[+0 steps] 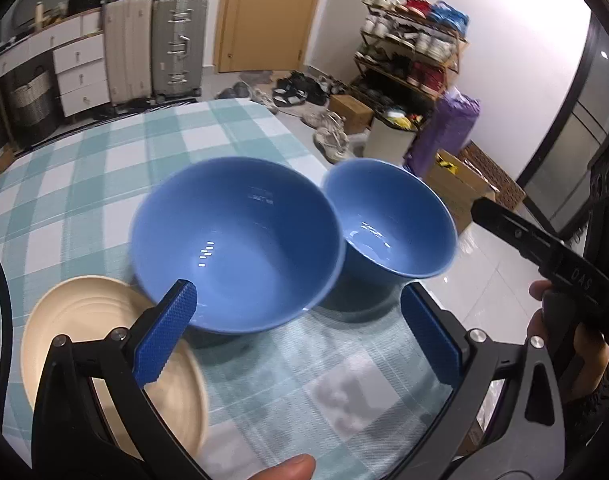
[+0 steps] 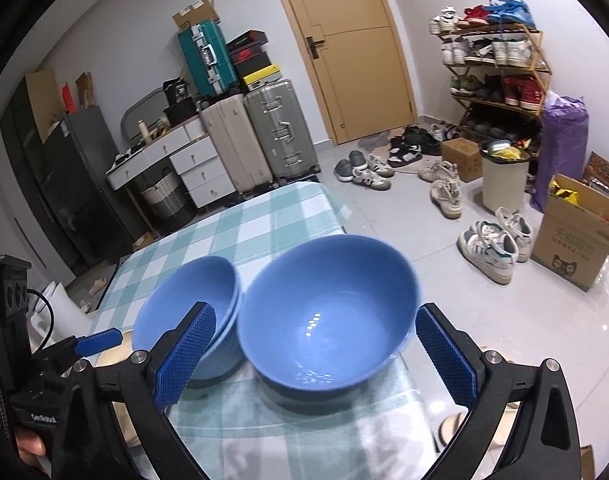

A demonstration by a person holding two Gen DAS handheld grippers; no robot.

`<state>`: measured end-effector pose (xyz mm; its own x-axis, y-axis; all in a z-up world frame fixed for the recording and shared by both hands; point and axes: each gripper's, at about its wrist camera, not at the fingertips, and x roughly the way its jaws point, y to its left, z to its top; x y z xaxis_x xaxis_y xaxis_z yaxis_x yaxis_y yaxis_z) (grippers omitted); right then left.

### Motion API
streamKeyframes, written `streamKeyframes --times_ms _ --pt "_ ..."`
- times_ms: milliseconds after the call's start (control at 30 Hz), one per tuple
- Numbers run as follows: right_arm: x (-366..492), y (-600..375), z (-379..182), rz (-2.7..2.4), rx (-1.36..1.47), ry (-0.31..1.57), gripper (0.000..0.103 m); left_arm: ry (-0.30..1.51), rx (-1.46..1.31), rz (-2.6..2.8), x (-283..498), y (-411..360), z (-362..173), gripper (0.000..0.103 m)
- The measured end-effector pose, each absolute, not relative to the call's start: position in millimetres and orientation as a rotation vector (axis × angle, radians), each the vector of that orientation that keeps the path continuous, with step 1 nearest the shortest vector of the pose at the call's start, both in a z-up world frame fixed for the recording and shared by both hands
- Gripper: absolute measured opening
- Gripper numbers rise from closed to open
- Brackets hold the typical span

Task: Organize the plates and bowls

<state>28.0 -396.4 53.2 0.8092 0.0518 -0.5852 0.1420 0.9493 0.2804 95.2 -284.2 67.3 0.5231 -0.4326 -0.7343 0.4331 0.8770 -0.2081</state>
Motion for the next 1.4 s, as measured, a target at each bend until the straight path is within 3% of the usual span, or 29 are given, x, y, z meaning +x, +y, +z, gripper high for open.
streamKeyframes --times_ms 333,600,733,867,967,1400 --pt "2 -429 52 -0.119 0.341 0.622 0.102 0.931 -0.031 -0.597 85 -317 60 0.1" --pt "-1 -441 49 -0.145 0.347 0.624 0.102 0.982 -0.08 -0.726 90 -335 49 0.052" --pt "6 -443 43 -0.14 0.341 0.642 0.099 1.058 -0.138 -0.755 98 -343 36 0.038" --pt "14 -445 32 -0.136 0.344 0.675 0.081 1.074 -0.167 -0.713 100 -348 27 0.037" --pt "22 -449 23 -0.137 0.377 0.696 0.074 1.08 -0.177 -0.692 103 -352 24 0.037" --pt "67 -469 4 -0.119 0.392 0.733 0.055 1.083 -0.16 -0.659 118 -367 16 0.037"
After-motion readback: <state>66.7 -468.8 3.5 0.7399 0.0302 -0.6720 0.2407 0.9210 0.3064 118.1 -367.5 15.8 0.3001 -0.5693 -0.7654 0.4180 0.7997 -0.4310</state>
